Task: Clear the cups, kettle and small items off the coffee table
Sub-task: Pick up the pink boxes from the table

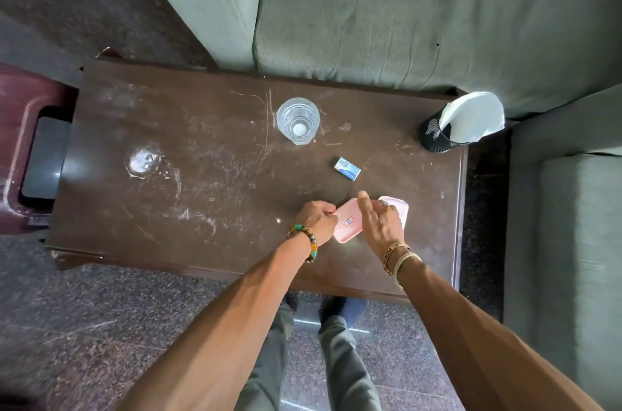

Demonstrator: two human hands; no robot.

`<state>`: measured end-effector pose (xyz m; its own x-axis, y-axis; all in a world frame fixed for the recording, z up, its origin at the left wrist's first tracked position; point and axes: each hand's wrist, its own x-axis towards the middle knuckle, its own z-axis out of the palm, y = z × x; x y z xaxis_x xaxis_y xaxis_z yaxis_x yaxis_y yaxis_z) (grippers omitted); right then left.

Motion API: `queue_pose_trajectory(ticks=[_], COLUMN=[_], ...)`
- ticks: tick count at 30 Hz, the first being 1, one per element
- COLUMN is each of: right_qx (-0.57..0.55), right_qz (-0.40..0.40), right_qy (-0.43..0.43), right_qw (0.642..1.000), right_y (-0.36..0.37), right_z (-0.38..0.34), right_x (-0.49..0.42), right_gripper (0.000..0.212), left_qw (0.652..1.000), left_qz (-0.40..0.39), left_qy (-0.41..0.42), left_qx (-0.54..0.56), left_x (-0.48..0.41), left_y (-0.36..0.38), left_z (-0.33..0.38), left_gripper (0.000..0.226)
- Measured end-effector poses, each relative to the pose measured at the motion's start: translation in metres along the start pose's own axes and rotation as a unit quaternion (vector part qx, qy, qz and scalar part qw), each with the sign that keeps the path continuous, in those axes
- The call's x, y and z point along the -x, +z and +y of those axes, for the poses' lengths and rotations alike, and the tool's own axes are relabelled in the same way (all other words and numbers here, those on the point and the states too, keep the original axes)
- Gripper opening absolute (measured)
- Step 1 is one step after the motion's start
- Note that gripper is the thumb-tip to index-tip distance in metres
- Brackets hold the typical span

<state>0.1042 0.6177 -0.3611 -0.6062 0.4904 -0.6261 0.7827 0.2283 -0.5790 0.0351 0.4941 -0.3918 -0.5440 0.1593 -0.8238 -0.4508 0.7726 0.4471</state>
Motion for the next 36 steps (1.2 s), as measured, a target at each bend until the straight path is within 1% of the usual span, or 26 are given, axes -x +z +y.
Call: queue_pose_trajectory(ticks=[3, 6, 9, 11, 13, 15, 16, 19, 20, 22, 23, 25, 26, 28, 31, 33, 36], right_qx=[0.000, -0.006, -0.007, -0.003, -0.003, -0.016, -0.015, -0.004, 0.000, 0.009, 0.012, 0.013, 0.018, 0.027, 0.046, 0.051, 0.056], right_qz=[-0.011, -0.014, -0.013, -0.017, -0.017, -0.018, -0.023, -0.037, -0.038, -0.040, -0.041, -0.043, -0.045, -0.053, -0.070, -0.081, -0.099], right_qy=[-0.001, -0.003, -0.025, -0.025, -0.031, -0.028, -0.043, -0.088, -0.107, -0.133, -0.140, -0.159, -0.172, -0.195, -0.211, -0.213, -0.219], right_qw=[1.000, 1.000, 1.000, 1.000, 0.999, 0.999, 0.999, 0.995, 0.993, 0.990, 0.989, 0.986, 0.984, 0.979, 0.974, 0.972, 0.969], right_y=[0.000, -0.004, -0.016, -0.021, -0.037, -0.045, -0.052, -0.071, -0.073, -0.074, -0.073, -0.066, -0.061, -0.044, -0.008, 0.024, 0.081], right_z=[-0.007, -0.020, -0.044, -0.055, -0.082, -0.101, -0.116, -0.174, -0.191, -0.224, -0.239, -0.268, -0.280, -0.301, -0.323, -0.334, -0.350], right_x=[0.007, 0.017, 0.030, 0.033, 0.051, 0.053, 0.060, 0.092, 0.100, 0.116, 0.126, 0.151, 0.162, 0.184, 0.210, 0.229, 0.259], right_gripper=[0.051, 0.059, 0.064, 0.070, 0.073, 0.072, 0.072, 0.067, 0.065, 0.059, 0.057, 0.058, 0.059, 0.061, 0.057, 0.056, 0.056], left_qw=[1.000, 0.999, 0.997, 0.991, 0.984, 0.982, 0.980, 0.978, 0.977, 0.974, 0.970, 0.954, 0.945, 0.937, 0.935, 0.937, 0.930], left_qz=[0.010, 0.031, 0.042, 0.041, 0.041, 0.036, 0.039, 0.052, 0.053, 0.047, 0.072, 0.140, 0.151, 0.166, 0.174, 0.187, 0.193], left_qy=[-0.007, -0.015, -0.036, -0.055, -0.052, -0.039, -0.034, 0.023, 0.038, 0.064, 0.076, 0.098, 0.099, 0.100, 0.086, 0.084, 0.073], left_qx=[0.001, 0.013, 0.059, 0.117, 0.167, 0.180, 0.193, 0.202, 0.204, 0.213, 0.218, 0.245, 0.272, 0.290, 0.296, 0.282, 0.306], left_x=[0.006, 0.013, 0.032, 0.039, 0.067, 0.082, 0.096, 0.153, 0.169, 0.198, 0.211, 0.234, 0.242, 0.258, 0.271, 0.277, 0.288], left_y=[-0.004, -0.012, -0.027, -0.034, -0.056, -0.069, -0.080, -0.128, -0.144, -0.173, -0.187, -0.214, -0.225, -0.252, -0.290, -0.314, -0.351], left_z=[-0.002, 0.003, 0.021, 0.032, 0.050, 0.063, 0.071, 0.092, 0.096, 0.099, 0.099, 0.092, 0.087, 0.068, 0.027, -0.007, -0.062], left_gripper=[0.031, 0.030, 0.028, 0.026, 0.026, 0.026, 0.027, 0.031, 0.030, 0.021, 0.017, 0.017, 0.017, 0.020, 0.022, 0.024, 0.023])
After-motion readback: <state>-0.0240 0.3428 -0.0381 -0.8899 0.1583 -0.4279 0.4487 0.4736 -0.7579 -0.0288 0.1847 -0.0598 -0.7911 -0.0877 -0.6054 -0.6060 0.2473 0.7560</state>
